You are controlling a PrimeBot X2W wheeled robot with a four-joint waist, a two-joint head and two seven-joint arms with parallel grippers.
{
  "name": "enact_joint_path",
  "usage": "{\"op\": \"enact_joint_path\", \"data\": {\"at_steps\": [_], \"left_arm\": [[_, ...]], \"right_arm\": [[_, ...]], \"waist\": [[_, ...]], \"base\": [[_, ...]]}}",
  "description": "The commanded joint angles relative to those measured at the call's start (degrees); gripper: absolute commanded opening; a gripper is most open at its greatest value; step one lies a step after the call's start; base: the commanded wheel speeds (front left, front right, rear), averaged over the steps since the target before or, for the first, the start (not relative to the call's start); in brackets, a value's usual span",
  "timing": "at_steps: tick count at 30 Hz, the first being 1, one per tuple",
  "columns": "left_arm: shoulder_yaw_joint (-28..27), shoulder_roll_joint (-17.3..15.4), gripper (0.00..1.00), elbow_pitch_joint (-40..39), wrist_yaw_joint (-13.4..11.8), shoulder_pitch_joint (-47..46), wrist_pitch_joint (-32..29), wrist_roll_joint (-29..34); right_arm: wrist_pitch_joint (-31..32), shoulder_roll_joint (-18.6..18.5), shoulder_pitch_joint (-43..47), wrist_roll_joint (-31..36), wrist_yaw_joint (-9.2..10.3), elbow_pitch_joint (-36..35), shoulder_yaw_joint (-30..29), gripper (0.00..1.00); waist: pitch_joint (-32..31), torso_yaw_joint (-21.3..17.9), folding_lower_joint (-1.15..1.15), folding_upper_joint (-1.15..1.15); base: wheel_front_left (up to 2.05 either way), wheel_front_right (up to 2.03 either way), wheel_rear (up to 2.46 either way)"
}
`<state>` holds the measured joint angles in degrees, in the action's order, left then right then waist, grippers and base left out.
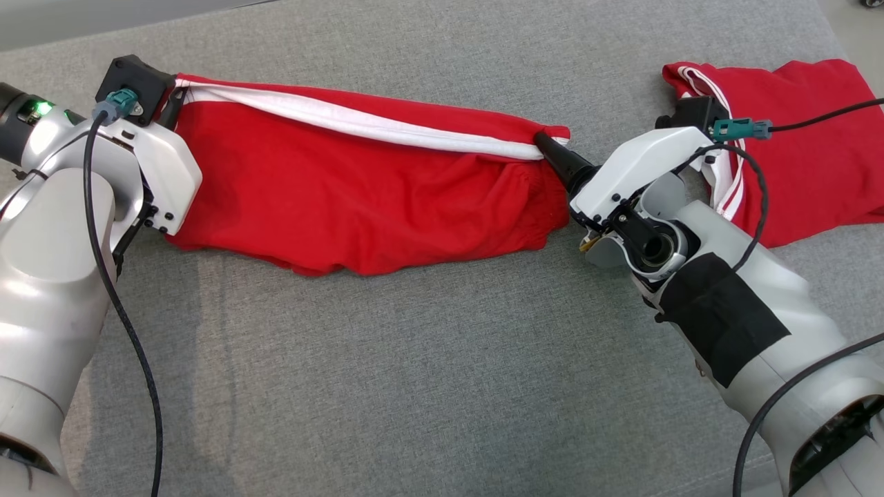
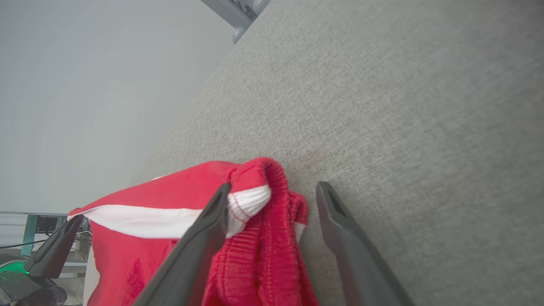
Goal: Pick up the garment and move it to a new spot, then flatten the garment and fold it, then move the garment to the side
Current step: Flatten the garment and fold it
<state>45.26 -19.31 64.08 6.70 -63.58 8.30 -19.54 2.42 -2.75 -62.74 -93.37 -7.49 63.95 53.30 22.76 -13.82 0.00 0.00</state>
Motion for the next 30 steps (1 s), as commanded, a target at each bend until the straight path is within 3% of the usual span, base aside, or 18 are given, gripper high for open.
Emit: {"op": "enact_joint_path", "data": {"at_steps": [1, 17, 18, 30], "left_arm": [[0.08, -0.16, 0.0, 0.6, 0.16, -0.99, 0.59, -0.35], [1.45, 0.66, 0.0, 5.59, 0.48, -3.12, 2.68, -1.26], [1.01, 0.71, 0.98, 5.94, 0.25, -3.16, 2.57, -1.74], [0.41, 1.05, 1.0, 6.7, -1.36, -3.95, 5.4, -3.14]], "right_arm": [[-0.66, -0.35, -0.5, -0.97, -0.01, 0.27, 0.94, 1.0], [-6.46, -0.34, -3.98, -12.68, -0.01, -1.37, 11.17, 1.0], [-6.72, -0.33, -4.19, -13.39, -0.01, -1.44, 11.75, 1.0], [-9.34, -0.34, -6.11, -19.51, -0.01, -0.41, 18.0, 1.0]], "waist": [[-0.05, -0.06, 0.0, 0.0], [-0.15, -2.1, 0.0, 0.0], [-0.09, -2.12, 0.0, 0.0], [-1.46, -0.86, 0.0, 0.0]], "base": [[0.0, 0.0, 0.0], [0.0, 0.0, 0.0], [0.0, 0.0, 0.0], [0.0, 0.0, 0.0]]}}
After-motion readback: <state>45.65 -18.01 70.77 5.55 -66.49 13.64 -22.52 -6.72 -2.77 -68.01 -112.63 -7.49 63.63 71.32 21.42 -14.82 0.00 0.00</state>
